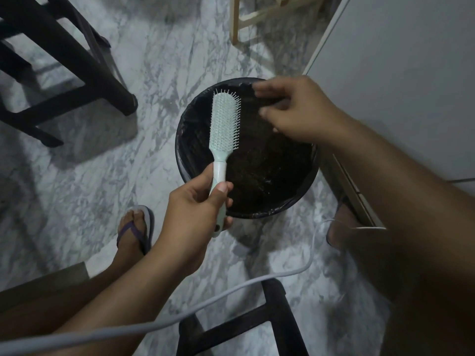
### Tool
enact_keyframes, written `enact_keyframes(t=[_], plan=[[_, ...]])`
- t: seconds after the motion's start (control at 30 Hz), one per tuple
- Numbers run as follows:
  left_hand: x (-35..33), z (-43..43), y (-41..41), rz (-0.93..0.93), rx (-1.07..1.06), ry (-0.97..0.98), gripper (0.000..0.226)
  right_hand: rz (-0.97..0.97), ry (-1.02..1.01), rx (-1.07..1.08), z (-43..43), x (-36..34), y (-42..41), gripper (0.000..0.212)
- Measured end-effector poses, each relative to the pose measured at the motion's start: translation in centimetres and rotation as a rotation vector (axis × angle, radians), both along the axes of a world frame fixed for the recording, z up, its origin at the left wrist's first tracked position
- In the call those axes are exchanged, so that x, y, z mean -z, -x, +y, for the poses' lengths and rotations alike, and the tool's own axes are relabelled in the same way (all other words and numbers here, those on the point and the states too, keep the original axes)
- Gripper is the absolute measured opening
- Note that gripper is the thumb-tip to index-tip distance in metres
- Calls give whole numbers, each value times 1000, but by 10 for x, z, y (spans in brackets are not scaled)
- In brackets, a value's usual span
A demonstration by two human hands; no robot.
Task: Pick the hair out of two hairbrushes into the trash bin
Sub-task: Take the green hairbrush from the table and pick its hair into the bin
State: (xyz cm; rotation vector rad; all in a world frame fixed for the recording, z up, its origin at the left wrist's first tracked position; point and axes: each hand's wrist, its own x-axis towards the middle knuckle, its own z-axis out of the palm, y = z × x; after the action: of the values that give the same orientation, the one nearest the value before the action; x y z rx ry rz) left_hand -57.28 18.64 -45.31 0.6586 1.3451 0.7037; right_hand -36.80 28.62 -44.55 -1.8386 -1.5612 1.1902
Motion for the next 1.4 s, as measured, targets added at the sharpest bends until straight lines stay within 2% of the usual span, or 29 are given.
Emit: enact_keyframes(t=[0.07,0.1,0.13,0.23,0.37,0.43,0.5,0.57,0.67,0.73,0.77,0.8,0.87,0.9,0.93,1.0,1.07,1.13,1.17,1.2,1.27,1.33,1.4], plan=[[2,-2,-1,11,20,-5,40,213,88,47,-8,-3,19,44],[2,-4,-1,9,28,-2,40,241,115,35,-12,1,26,38],[4,-5,-2,4,33,5,40,169,102,6,-15,4,33,32],[9,-11,-2,38,60,17,40,-127,-3,-11,-15,12,38,34],[14,-14,-1,89,82,31,42,-273,-74,-110,-18,6,39,18],[16,-14,-2,93,81,48,42,-318,-159,-160,-16,1,38,16],[16,-14,-2,85,78,60,42,-250,-259,-150,-11,-13,35,15],[15,-14,-2,73,84,62,42,-134,-434,-59,-4,-31,29,20],[12,-13,-3,43,70,55,41,-63,-682,169,5,-32,13,37],[10,-11,-3,26,39,49,40,-46,-607,244,4,-16,10,44],[9,-9,-2,18,17,44,39,-77,-485,199,2,0,4,43],[9,-7,-1,11,-8,40,38,-168,-277,73,-3,14,2,38],[7,-2,1,9,-44,29,38,-496,231,-322,-17,37,0,21],[7,1,1,11,-48,22,38,-575,291,-424,-20,39,0,24],[7,3,2,9,-47,16,38,-562,255,-449,-20,34,1,29],[6,4,3,-3,-46,8,37,-337,68,-333,-17,21,4,27],[5,3,4,-10,-38,-2,37,-215,59,-319,-15,23,2,29],[2,2,4,-19,-34,-2,38,-433,249,-379,-18,34,5,38],[2,3,4,-21,-31,-2,38,-505,233,-354,-21,41,5,33],[2,3,4,-25,-29,0,37,-415,240,-257,-21,44,7,26],[2,3,4,-35,-29,9,37,-34,207,33,-16,42,16,22],[2,2,3,-56,-27,27,37,307,145,271,-5,37,25,32],[2,0,2,-81,-16,59,39,567,180,310,-1,32,31,46]])
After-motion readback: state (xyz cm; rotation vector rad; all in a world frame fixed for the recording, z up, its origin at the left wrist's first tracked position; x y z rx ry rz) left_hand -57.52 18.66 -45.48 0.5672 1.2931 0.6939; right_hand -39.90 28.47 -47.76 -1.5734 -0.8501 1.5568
